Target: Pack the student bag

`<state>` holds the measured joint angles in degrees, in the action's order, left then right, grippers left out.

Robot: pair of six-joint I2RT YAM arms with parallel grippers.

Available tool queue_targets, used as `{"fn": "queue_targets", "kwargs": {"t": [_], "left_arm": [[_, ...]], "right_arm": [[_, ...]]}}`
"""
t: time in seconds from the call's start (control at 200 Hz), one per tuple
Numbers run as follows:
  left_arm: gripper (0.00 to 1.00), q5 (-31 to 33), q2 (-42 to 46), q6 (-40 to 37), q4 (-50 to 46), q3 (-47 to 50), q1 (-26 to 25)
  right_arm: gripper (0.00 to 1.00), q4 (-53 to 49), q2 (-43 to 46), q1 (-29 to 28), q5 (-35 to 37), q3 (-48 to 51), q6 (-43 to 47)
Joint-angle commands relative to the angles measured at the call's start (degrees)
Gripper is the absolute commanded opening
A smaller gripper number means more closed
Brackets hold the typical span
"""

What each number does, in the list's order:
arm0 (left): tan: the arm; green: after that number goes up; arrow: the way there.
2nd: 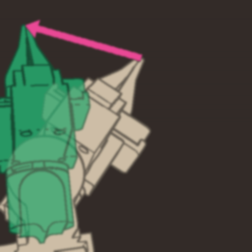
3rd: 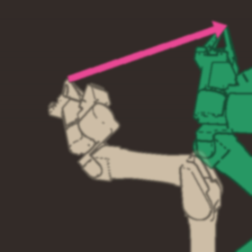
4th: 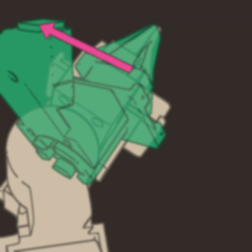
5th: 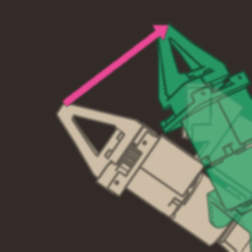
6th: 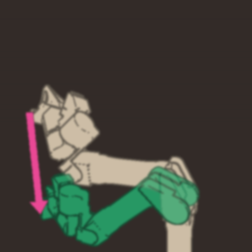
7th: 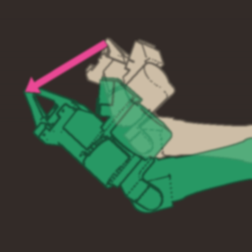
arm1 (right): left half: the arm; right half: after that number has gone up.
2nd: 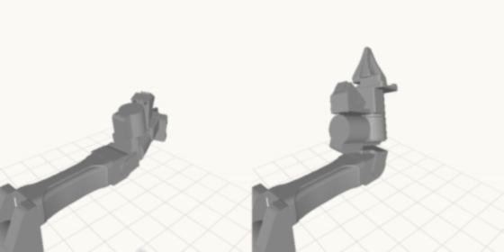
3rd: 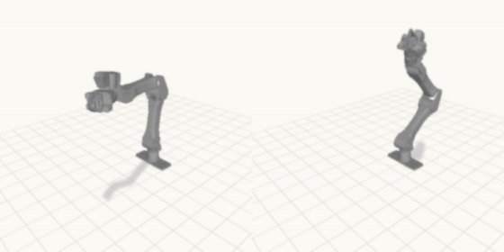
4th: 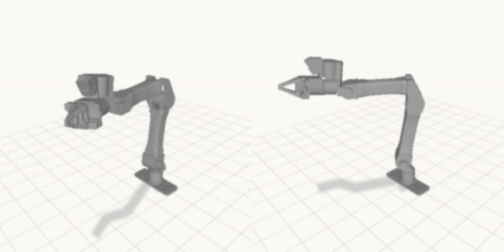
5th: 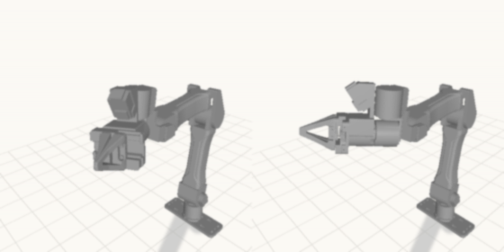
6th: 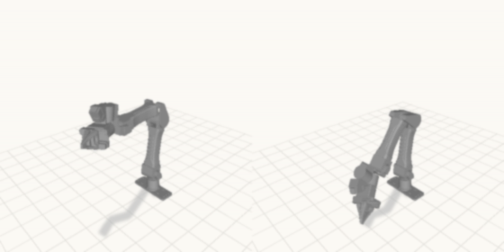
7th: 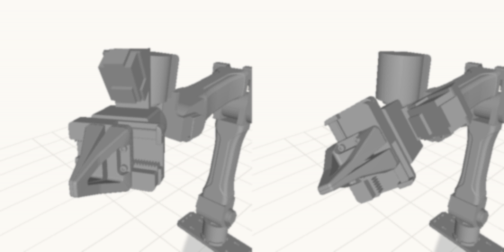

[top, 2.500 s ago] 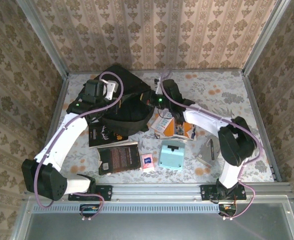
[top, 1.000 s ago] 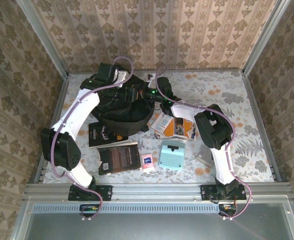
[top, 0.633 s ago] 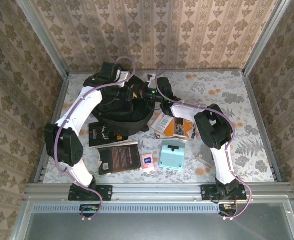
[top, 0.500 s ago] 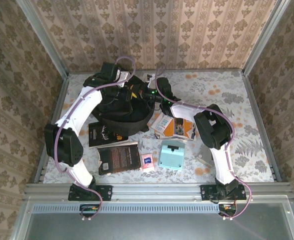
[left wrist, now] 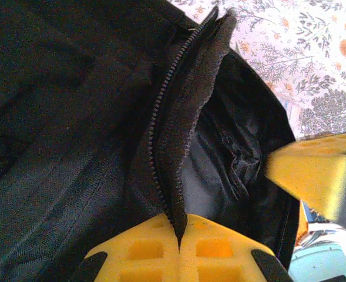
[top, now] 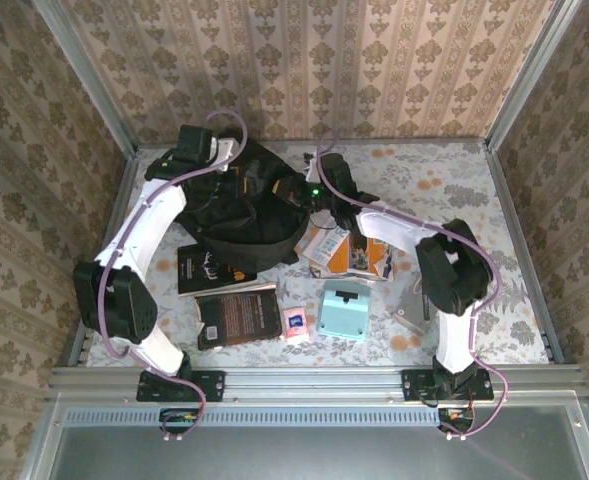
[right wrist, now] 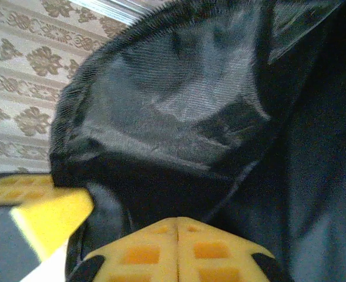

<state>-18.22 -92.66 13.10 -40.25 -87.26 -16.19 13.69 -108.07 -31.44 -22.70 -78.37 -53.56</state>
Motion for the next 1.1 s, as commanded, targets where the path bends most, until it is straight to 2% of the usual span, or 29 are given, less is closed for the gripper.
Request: {"fn": "queue_targets", "kwargs": {"t": [0.0,0.07,0.11,0.14,0.185,0.23,0.315,0.395,0.51,0.615,0.82,1.095], "left_arm": [[0.00,-4.8,2.4,4.7,4.4,2.7,1.5],[0.00,-5.6,3.6,6.5,6.7,4.4,1.9],[0.00,-5.4,4.3,7.4,7.9,5.3,2.3],[0.00,-4.8,4.9,7.9,8.8,6.0,2.5],[0.00,-4.0,6.1,9.3,10.7,7.0,3.4],[0.00,-3.7,7.0,11.2,12.6,7.8,4.7],[0.00,-4.8,8.1,15.7,16.7,8.6,8.0],[0.00,-6.1,7.9,18.8,18.9,7.5,10.5],[0.00,-6.8,7.2,21.5,20.4,5.1,12.3],[0.00,-7.2,6.9,22.4,20.5,3.3,13.1],[0.00,-5.3,5.7,23.5,19.3,2.1,15.5],[0.00,-4.3,0.7,23.5,17.1,1.5,16.0]], "right_arm": [[0.22,-10.7,8.3,-0.1,6.7,3.5,14.6],[0.35,-14.5,11.9,0.0,7.6,5.2,18.7],[0.38,-17.3,13.5,0.1,7.5,5.7,20.6],[0.37,-21.0,14.5,0.2,8.8,5.2,21.7],[0.29,-26.9,15.4,0.2,11.7,4.1,22.9],[0.26,-30.8,16.1,0.1,13.2,3.7,25.1],[0.30,-33.6,17.7,0.3,16.4,5.7,26.2],[0.34,-34.6,18.3,1.6,16.4,7.7,24.1],[0.49,-35.3,17.1,5.4,10.6,9.5,18.4],[0.61,-32.9,15.8,6.3,10.9,10.6,19.5],[0.63,-37.8,3.1,5.7,9.9,-2.8,22.6],[0.69,-48.5,-19.4,5.9,11.4,-32.3,28.9]]}}
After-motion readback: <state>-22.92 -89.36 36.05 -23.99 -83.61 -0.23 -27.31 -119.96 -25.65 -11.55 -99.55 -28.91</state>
